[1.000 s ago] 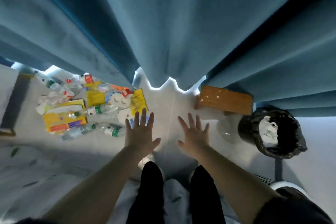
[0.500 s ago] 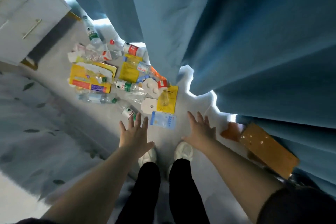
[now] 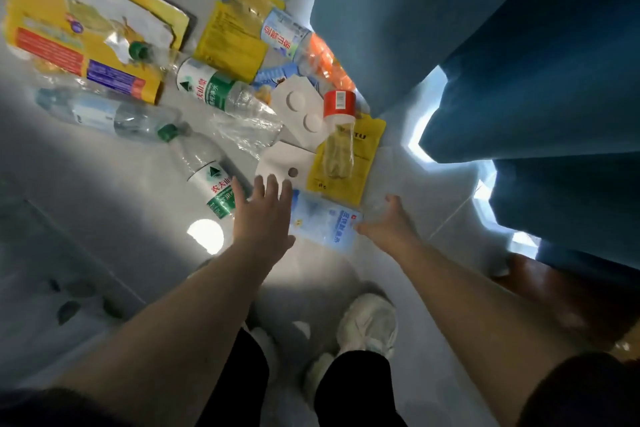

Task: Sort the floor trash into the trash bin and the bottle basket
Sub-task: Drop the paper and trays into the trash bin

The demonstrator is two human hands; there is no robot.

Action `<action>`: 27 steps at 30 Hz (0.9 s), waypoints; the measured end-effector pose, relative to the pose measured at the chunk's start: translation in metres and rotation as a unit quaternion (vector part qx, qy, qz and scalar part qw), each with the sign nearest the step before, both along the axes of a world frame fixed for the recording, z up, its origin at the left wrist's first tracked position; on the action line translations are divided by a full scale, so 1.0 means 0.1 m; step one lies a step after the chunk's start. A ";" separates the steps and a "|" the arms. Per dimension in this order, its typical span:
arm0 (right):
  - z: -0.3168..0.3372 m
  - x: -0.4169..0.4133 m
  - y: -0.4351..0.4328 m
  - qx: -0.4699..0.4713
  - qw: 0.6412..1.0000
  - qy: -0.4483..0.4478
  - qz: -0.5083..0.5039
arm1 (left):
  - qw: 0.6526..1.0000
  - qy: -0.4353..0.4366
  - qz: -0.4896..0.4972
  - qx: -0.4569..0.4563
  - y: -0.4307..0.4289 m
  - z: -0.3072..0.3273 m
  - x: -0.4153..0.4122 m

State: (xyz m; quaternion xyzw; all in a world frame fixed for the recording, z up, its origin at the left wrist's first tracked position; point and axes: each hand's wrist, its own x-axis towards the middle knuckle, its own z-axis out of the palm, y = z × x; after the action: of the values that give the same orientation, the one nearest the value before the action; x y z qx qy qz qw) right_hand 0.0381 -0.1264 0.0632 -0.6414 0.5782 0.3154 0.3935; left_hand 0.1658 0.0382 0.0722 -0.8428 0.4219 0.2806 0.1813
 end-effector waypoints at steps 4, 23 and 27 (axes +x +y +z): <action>-0.59 0.14 -0.07 -0.027 0.989 -0.052 -0.139 | 1.000 -0.013 -0.005 -0.025 -0.18 -0.56 -0.01; -1.19 0.48 -0.16 -0.097 0.991 -0.009 -0.095 | 0.997 0.052 -0.001 -0.049 -0.26 -1.02 0.04; -0.83 0.31 -0.23 -0.113 0.991 -0.009 -0.066 | 0.993 0.099 0.015 -0.063 -0.13 -0.78 0.08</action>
State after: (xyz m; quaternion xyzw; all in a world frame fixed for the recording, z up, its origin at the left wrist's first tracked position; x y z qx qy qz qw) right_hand 0.0686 -0.1493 -0.0199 -0.6448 0.6480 0.2154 0.3434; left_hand 0.1739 0.0255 -0.0061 -0.8269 0.4424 0.3377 0.0808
